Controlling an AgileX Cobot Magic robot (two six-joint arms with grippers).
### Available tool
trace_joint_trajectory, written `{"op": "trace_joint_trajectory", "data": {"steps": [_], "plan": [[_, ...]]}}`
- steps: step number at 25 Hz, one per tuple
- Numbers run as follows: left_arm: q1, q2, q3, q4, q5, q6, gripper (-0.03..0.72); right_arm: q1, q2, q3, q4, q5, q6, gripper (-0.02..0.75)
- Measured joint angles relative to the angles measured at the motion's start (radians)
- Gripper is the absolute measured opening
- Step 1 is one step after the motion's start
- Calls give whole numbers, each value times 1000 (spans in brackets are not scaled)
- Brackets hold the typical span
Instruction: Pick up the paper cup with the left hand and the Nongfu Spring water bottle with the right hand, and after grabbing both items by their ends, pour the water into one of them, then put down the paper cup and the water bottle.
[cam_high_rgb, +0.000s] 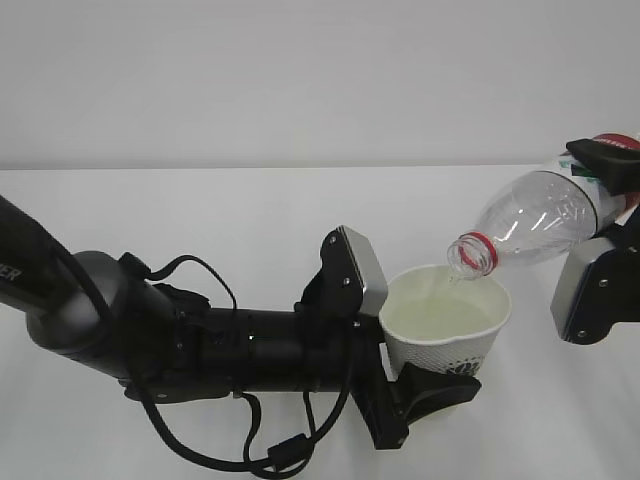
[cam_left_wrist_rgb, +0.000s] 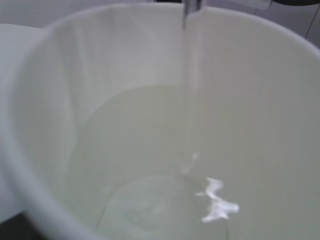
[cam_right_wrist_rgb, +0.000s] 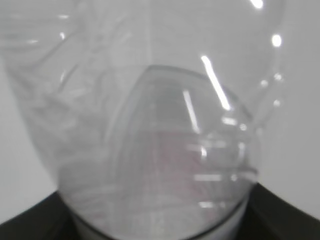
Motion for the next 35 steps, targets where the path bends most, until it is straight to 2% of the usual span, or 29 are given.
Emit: {"op": "trace_joint_trajectory", "data": {"steps": [18,35], "plan": [[0,0,0,0,0,0,528,0,36,0,-27,-2,28,469],[0,0,0,-31,0,0,528,0,36,0,-27,-2,148,468]]}}
